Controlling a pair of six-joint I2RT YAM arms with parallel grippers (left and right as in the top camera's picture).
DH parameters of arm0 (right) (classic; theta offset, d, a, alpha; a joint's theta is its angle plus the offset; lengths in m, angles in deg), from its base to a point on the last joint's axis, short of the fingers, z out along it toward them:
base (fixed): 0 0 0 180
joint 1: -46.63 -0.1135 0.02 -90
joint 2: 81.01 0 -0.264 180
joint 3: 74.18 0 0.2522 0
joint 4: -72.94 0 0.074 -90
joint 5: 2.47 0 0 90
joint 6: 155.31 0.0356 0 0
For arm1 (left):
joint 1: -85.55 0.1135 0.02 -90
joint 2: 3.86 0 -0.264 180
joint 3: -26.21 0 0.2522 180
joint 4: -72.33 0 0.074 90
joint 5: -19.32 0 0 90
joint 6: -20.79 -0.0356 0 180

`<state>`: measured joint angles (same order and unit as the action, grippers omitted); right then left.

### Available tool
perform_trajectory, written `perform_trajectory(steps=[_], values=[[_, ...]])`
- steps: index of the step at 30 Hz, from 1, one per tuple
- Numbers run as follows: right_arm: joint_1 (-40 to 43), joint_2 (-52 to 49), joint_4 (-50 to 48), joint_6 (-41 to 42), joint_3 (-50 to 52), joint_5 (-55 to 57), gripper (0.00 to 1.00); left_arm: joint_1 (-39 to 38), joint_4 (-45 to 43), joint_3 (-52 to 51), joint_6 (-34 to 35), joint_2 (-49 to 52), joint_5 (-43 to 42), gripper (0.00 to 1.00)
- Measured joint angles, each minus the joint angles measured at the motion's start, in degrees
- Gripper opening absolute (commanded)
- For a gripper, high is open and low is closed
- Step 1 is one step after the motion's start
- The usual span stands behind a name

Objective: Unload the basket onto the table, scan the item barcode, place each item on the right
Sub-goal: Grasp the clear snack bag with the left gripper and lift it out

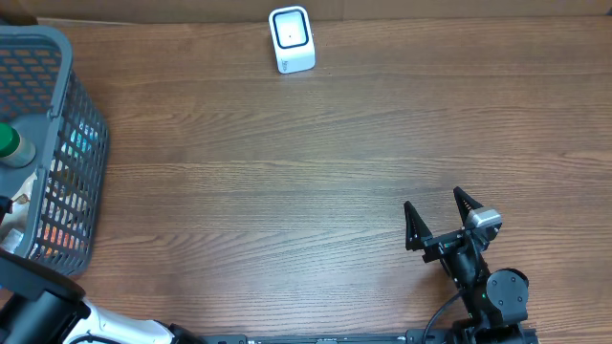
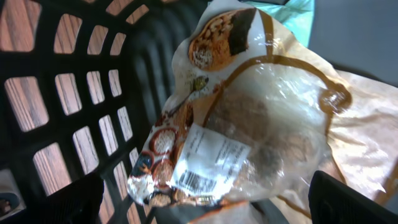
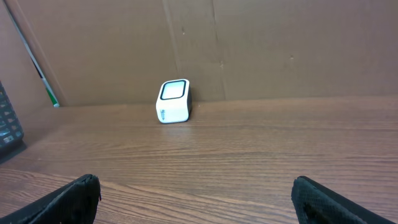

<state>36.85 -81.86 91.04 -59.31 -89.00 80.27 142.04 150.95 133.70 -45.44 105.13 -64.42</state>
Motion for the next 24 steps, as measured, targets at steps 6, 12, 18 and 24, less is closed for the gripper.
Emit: perform_trajectory(steps=[6,12,18,24], values=[[0.0,0.0,0.0,0.0,0.0,0.0,1.00,-0.2,-2.6,-0.1,-0.4,1.1,0.5,0.89],[0.0,0.0,0.0,0.0,0.0,0.0,1.00,-1.2,-8.2,-2.8,-2.0,3.0,0.3,0.90],[0.0,0.0,0.0,0.0,0.0,0.0,1.00,-3.7,-14.3,-6.3,-4.6,3.7,-1.3,0.89],[0.0,0.0,0.0,0.0,0.0,0.0,1.00,-5.1,-17.8,-8.4,-5.7,3.7,-1.7,0.84]])
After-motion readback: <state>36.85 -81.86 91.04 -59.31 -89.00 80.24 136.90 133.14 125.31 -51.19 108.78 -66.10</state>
